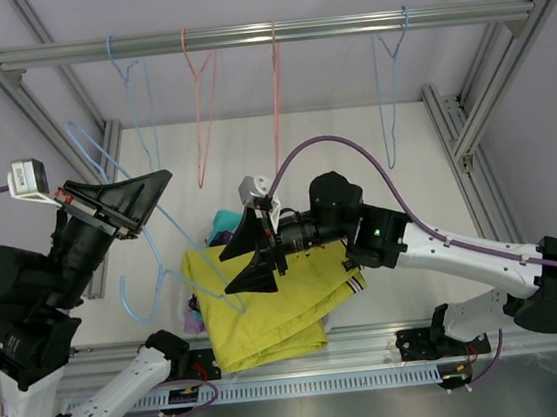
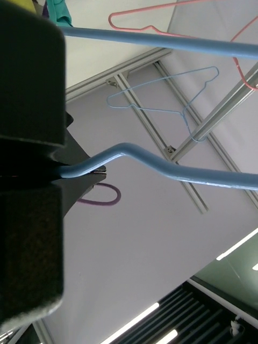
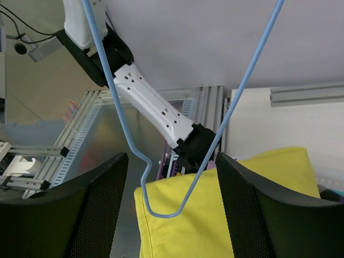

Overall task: Remove the trousers from the hanger
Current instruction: Place the hanger at the clothesline.

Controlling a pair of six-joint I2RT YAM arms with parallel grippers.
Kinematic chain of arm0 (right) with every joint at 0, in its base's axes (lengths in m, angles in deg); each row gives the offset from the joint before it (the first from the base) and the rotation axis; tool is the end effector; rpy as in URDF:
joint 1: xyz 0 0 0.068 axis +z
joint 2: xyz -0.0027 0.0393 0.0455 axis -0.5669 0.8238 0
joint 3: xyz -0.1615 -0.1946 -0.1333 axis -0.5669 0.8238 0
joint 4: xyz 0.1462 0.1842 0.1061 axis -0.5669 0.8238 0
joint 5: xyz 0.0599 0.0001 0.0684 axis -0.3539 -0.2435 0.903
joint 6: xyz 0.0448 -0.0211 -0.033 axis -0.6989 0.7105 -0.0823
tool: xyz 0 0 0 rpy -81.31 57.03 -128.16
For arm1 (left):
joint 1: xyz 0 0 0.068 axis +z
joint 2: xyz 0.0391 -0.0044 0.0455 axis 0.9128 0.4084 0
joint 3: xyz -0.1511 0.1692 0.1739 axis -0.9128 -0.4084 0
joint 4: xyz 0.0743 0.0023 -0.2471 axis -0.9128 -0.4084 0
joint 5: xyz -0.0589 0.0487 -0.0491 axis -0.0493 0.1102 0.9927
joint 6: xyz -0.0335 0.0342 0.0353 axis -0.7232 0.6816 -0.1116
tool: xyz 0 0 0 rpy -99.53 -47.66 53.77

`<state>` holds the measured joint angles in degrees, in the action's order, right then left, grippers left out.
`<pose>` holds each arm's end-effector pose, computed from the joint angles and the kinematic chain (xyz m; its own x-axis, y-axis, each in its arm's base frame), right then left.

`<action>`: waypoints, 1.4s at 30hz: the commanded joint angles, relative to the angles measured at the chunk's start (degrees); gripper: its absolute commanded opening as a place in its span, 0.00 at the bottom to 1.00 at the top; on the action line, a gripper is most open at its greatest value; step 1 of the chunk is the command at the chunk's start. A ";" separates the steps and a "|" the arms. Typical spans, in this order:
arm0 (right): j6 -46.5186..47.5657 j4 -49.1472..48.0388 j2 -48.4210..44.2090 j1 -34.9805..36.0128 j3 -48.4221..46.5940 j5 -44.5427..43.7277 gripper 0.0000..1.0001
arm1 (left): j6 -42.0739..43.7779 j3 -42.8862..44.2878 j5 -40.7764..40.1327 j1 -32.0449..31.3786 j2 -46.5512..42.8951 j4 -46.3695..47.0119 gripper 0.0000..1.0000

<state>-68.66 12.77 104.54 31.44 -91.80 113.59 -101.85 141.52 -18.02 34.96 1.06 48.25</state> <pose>0.1013 0.2884 0.4363 -0.1874 -0.0361 -0.9816 -0.9649 -0.1806 0.1908 0.0460 -0.0315 0.5316 -0.4049 -0.7890 -0.4622 0.4708 0.2534 -0.8450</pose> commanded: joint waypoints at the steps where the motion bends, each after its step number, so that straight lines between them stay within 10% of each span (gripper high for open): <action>1: -2.39 -8.82 1.41 -0.06 -2.60 4.82 0.71 | -2.12 -0.28 0.23 0.44 -0.94 3.91 0.00; 18: -7.23 -16.92 5.38 1.87 -2.34 7.91 0.67 | -0.54 -3.44 -1.88 0.44 -0.06 4.08 0.01; 27: -7.23 -15.77 7.49 2.58 -2.78 6.85 0.28 | -0.45 -4.67 -2.05 0.44 0.38 4.70 0.01; 30: -7.06 -15.33 7.66 2.75 -2.95 6.15 0.00 | -0.10 -4.67 -2.05 0.35 0.38 4.70 0.00; 34: -7.15 -14.90 7.31 2.76 -3.13 4.31 0.00 | 0.78 -4.67 -2.84 0.44 0.11 4.26 0.01; 42: -6.80 -12.35 2.40 2.67 -1.81 -1.23 0.00 | 9.03 -0.11 -7.15 0.44 -0.77 -0.21 0.60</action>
<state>-75.46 0.12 110.95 34.35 -92.65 115.73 -97.44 137.69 -23.35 35.04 0.42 48.88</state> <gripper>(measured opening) 0.022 0.571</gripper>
